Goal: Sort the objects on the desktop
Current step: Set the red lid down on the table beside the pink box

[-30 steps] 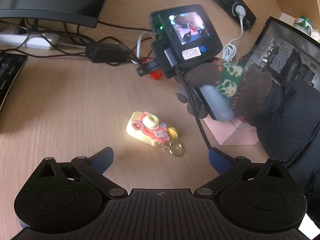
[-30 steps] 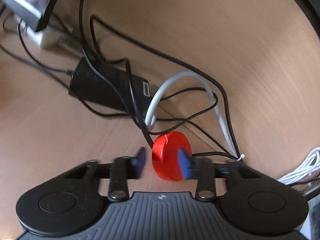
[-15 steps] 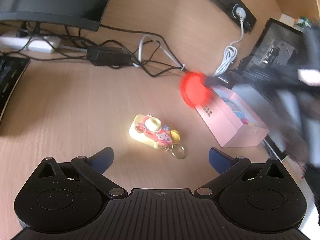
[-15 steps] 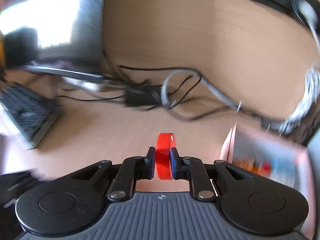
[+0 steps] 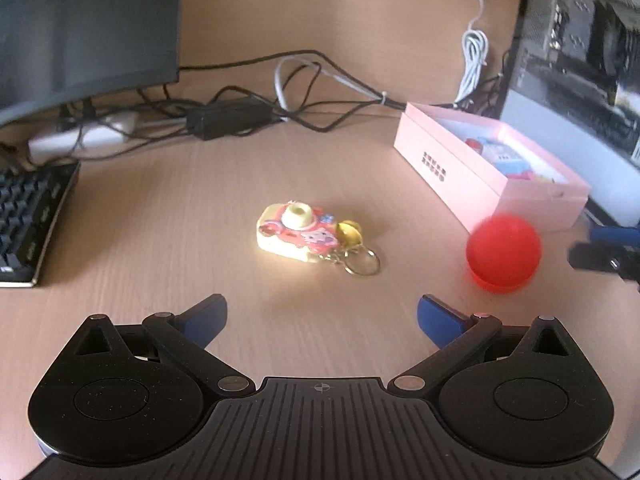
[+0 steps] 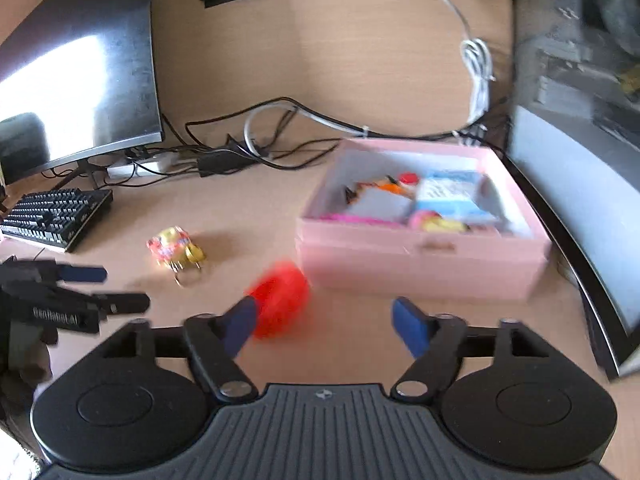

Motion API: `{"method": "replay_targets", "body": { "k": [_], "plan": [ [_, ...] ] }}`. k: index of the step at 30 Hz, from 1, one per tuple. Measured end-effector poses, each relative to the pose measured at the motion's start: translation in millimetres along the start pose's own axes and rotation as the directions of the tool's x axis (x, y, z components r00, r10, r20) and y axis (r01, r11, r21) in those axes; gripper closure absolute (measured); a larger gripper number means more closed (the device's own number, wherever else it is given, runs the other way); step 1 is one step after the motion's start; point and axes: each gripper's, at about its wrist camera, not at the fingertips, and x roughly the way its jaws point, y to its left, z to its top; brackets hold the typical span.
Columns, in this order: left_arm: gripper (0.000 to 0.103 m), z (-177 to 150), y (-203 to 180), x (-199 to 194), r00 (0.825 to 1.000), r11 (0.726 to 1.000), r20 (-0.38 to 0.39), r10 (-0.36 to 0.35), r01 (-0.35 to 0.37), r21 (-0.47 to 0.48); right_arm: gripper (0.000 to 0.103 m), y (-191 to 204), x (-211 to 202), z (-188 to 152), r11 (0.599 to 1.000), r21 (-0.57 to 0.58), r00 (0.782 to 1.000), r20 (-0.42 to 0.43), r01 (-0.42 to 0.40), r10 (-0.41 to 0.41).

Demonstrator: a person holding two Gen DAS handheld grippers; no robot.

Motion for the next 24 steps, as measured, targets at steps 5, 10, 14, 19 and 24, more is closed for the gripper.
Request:
{"method": "replay_targets", "body": {
  "k": [5, 10, 14, 19, 24],
  "plan": [
    [0.000, 4.0, -14.1, 2.4, 0.999, 0.999, -0.005, 0.042, -0.042, 0.031, 0.002, -16.2, -8.0, -31.0, 0.999, -0.006, 0.998, 0.037, 0.042, -0.041],
    [0.000, 11.4, -25.6, 13.8, 0.997, 0.995, -0.013, 0.070, -0.068, 0.070, 0.000, -26.3, -1.4, -44.4, 0.999, 0.036, 0.998, 0.054, 0.030, -0.032],
    [0.000, 17.4, -29.2, 27.7, 0.995, 0.991, -0.021, 0.100, -0.098, 0.095, 0.000, -35.2, 2.9, -43.3, 0.997, 0.083, 0.999, 0.050, -0.004, 0.000],
    [0.000, 27.6, -22.0, 43.1, 0.989, 0.987, -0.020, 0.144, -0.142, 0.078, 0.000, -38.2, 7.0, -46.4, 0.993, 0.114, 1.000, 0.030, -0.010, 0.007],
    [0.000, 31.4, -9.7, 42.7, 0.970, 0.964, -0.001, 0.241, -0.239, 0.118, 0.000, -41.7, 11.5, -46.3, 0.989, 0.146, 1.000, 0.007, 0.003, -0.004]
  ]
}}
